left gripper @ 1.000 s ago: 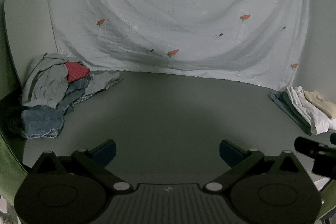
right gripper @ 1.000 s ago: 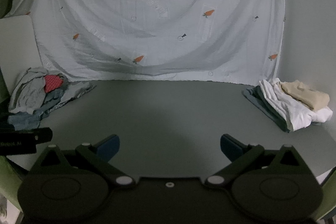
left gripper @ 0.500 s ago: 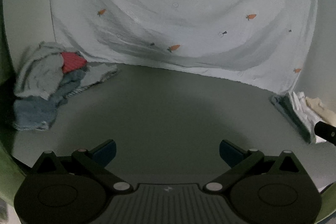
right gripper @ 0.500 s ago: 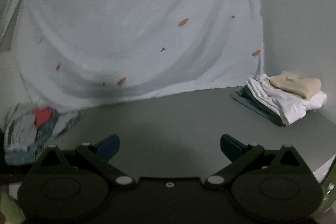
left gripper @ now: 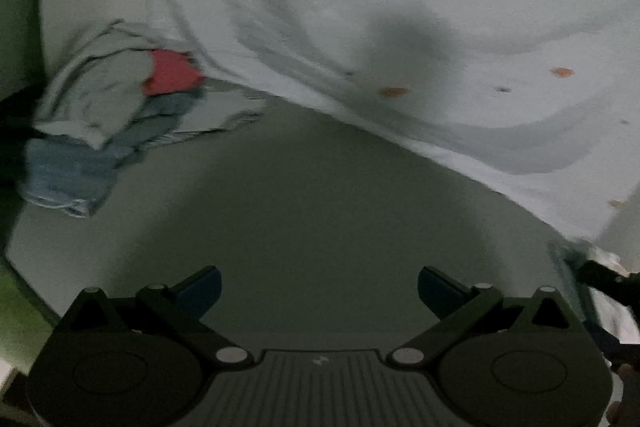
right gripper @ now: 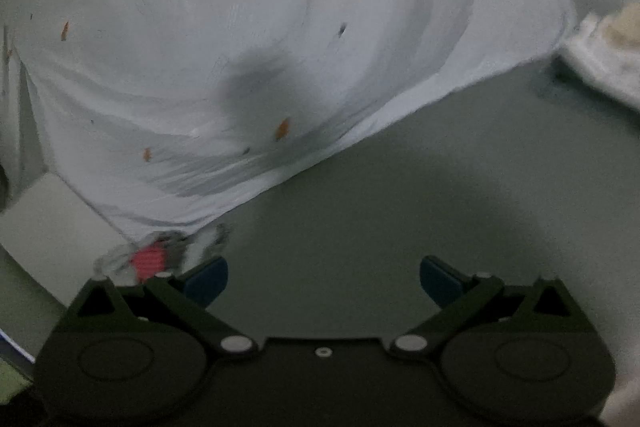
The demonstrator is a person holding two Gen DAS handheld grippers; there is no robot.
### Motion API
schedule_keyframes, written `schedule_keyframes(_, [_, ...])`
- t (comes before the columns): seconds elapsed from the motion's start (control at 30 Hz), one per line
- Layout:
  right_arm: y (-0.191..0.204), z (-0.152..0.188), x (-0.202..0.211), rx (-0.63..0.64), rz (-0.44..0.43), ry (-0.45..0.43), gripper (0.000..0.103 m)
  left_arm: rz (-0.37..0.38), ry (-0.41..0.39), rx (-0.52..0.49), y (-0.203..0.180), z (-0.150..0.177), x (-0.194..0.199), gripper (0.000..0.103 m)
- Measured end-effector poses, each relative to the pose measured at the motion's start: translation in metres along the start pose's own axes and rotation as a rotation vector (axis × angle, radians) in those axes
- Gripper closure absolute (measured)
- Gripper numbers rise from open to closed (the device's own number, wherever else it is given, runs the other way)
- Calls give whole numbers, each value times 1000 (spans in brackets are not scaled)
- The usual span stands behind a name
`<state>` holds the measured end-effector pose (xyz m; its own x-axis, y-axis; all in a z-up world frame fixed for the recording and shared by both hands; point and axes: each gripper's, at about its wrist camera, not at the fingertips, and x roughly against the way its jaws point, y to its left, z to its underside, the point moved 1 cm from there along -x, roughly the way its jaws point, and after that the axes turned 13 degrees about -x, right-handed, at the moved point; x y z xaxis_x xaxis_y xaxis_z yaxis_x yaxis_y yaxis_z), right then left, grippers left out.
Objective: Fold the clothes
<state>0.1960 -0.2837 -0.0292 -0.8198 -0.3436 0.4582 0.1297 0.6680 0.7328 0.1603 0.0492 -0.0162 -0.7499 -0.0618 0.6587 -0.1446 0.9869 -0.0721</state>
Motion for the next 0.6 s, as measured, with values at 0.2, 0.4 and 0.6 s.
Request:
schedule_keyframes(0.2, [12,-6,-92,-142,-145,223,0,-143,36,107,42,-25,-20,0])
schedule_keyframes(0.4, [30,1,-178,-388,-254,403,0,-257,63,165,92,-39,-39,0])
schedule_keyframes(0.6, [67,30,-245,-528,-325,512,0,-287,72,186,160,-70,-78,0])
